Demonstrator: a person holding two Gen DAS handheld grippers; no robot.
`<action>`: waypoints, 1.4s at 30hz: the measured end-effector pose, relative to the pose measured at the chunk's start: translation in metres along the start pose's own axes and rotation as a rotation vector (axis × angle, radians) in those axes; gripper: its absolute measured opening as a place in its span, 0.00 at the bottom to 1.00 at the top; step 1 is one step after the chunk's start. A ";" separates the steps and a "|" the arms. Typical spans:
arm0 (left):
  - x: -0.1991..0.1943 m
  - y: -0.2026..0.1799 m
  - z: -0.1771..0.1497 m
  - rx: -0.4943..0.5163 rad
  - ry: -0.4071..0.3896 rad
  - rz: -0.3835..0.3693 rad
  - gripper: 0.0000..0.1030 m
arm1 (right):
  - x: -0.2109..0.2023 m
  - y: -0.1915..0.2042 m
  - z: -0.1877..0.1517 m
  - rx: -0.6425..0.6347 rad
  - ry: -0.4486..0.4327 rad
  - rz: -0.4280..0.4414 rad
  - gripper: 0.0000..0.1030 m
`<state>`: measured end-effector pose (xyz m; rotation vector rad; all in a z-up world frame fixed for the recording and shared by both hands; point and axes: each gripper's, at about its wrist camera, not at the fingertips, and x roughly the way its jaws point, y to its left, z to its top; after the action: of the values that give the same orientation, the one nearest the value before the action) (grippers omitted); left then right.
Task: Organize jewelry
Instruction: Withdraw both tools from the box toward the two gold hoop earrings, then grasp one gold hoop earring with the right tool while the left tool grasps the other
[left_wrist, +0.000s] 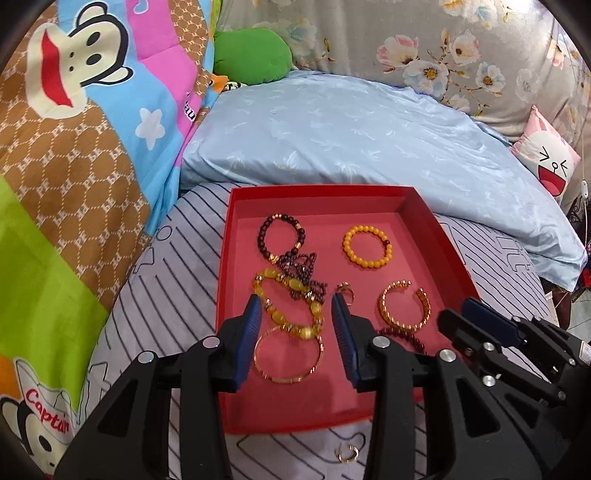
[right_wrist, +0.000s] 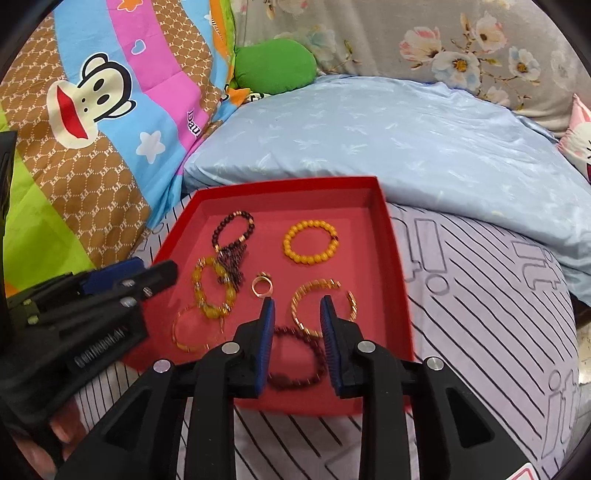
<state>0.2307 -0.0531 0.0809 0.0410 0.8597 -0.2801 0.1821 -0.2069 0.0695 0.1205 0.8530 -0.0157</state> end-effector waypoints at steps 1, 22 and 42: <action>-0.004 0.001 -0.003 -0.003 -0.004 0.004 0.42 | -0.005 -0.004 -0.008 0.003 0.001 -0.010 0.29; -0.046 0.006 -0.111 -0.012 0.080 -0.006 0.44 | -0.040 -0.016 -0.131 0.050 0.138 -0.040 0.33; -0.038 -0.007 -0.131 -0.007 0.139 -0.040 0.45 | -0.030 -0.007 -0.136 -0.003 0.114 -0.092 0.15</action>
<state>0.1080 -0.0318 0.0240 0.0369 1.0005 -0.3140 0.0603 -0.2000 0.0030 0.0801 0.9724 -0.0949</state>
